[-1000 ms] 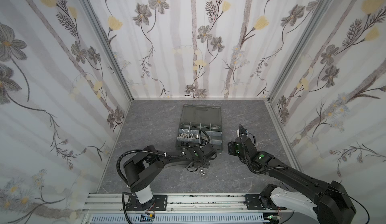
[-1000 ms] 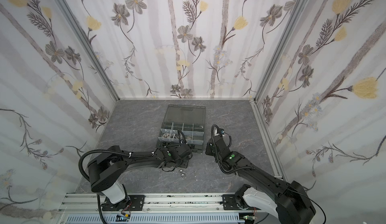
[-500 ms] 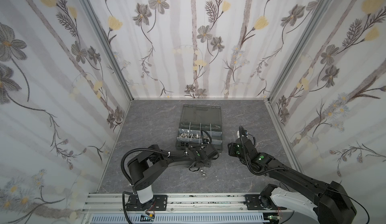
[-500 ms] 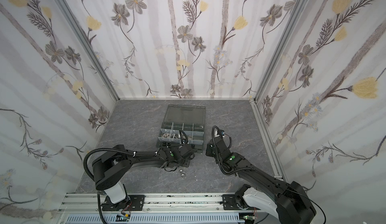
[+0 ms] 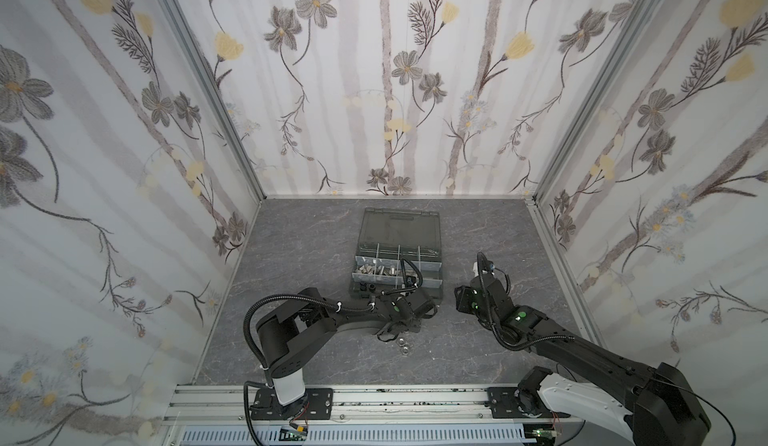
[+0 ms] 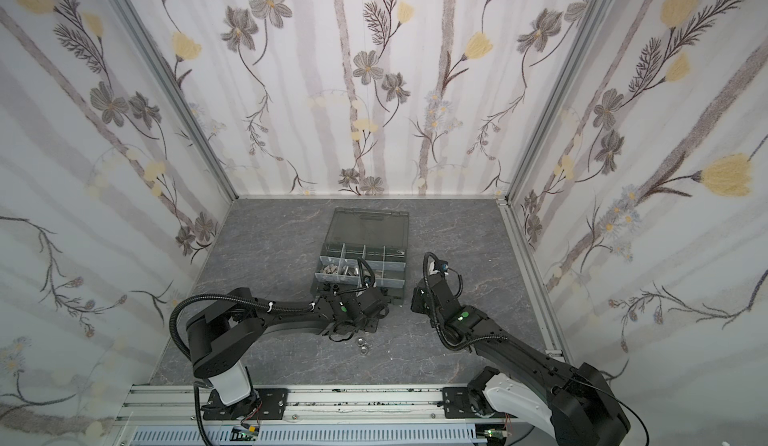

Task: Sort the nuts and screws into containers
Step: 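Carry the hex nut with the left gripper into the nut compartment, open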

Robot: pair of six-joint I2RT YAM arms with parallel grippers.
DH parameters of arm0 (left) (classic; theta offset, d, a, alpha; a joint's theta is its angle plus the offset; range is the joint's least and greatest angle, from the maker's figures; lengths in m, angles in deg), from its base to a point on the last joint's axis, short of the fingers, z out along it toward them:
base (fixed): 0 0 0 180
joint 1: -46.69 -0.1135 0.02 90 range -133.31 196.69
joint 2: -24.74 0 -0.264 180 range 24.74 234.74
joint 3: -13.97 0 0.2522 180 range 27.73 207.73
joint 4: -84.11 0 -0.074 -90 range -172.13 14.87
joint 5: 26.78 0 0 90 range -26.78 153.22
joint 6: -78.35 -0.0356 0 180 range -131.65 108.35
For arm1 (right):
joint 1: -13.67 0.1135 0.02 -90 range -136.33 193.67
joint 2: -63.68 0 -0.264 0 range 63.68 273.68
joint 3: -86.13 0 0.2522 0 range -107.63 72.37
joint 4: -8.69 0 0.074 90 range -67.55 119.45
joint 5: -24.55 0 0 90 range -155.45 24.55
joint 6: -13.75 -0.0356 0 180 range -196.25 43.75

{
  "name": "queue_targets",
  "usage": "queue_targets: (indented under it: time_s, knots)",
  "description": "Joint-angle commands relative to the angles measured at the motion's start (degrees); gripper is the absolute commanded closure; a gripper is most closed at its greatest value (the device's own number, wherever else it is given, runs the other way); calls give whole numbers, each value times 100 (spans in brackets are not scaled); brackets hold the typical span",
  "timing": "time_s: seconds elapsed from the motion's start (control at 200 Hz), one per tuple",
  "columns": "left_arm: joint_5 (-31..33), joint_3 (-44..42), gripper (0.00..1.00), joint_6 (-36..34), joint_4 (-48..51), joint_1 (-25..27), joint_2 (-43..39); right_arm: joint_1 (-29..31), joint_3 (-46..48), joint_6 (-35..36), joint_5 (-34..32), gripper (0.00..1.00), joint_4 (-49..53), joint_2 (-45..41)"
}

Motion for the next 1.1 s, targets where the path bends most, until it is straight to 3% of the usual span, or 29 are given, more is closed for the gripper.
queue_targets:
  time_s: [0.0,0.505,0.71,0.929,1.094]
  knots:
    - [-240,-9,74,6,271,16,-33,-15,19,-65,-25,61,-198,-50]
    - [-1031,660,76,-446,278,-68,-736,-64,139,-87,-74,61,-127,-302]
    - [-1006,1143,74,-702,271,-738,-891,-71,142,-97,-65,61,-110,-351]
    - [-1207,1604,74,-851,263,-1550,-238,-77,126,-107,-54,61,-23,-486]
    - [-1238,1890,73,-977,262,-1745,190,-76,204,-162,-77,61,35,-647]
